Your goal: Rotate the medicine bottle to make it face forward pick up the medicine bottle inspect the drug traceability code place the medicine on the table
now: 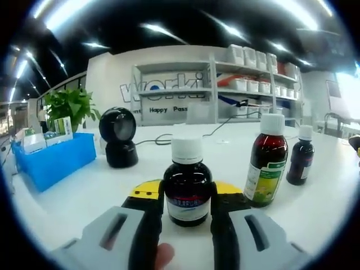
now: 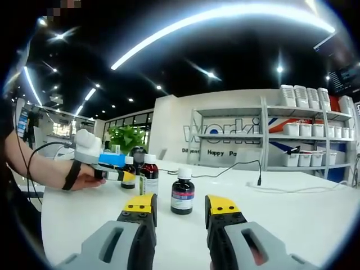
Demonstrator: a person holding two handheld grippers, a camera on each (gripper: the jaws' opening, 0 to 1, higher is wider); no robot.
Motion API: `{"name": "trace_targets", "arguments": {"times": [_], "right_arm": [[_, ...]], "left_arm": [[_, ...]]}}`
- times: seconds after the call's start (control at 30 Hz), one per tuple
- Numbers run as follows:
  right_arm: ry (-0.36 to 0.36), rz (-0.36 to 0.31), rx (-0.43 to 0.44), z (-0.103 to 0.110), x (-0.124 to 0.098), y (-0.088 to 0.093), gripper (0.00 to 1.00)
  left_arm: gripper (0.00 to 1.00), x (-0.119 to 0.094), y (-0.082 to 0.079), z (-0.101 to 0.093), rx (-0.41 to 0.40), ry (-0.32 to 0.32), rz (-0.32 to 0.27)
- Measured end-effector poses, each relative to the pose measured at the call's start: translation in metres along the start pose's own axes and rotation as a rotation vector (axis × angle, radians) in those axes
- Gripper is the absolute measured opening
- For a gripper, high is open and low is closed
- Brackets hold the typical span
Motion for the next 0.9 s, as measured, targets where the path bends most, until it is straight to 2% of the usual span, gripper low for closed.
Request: {"name": "trace_targets", "arguments": {"times": [0.33,0.63,0.9], "right_arm": [[0.001,0.004,-0.002,0.000,0.000,0.000,0.29],[0.002,0.004,-0.003,0.000,0.000,0.000,0.29],[0.006,0.005,-0.003,0.000,0.000,0.000,0.29]], "left_arm": [[0.22,0.000,0.000,0.003,-0.018,0.017,-0.004],[0.21,0.001,-0.001,0.013,-0.041,-0.015,-0.006],[0.21,0.012,-0.024,0.019,-0.033,-0.045,-0.046]]}}
Point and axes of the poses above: the point that each gripper's makers call its tool centre point, and the gripper's own axes: x roughly forward along the fingers, z roughly to its left, y roughly out of its underside, the point moved 10 cm from there along -x, roughly backward along the fingers, and after that the axes turned 2 degrees about x, right-handed, at the moved point
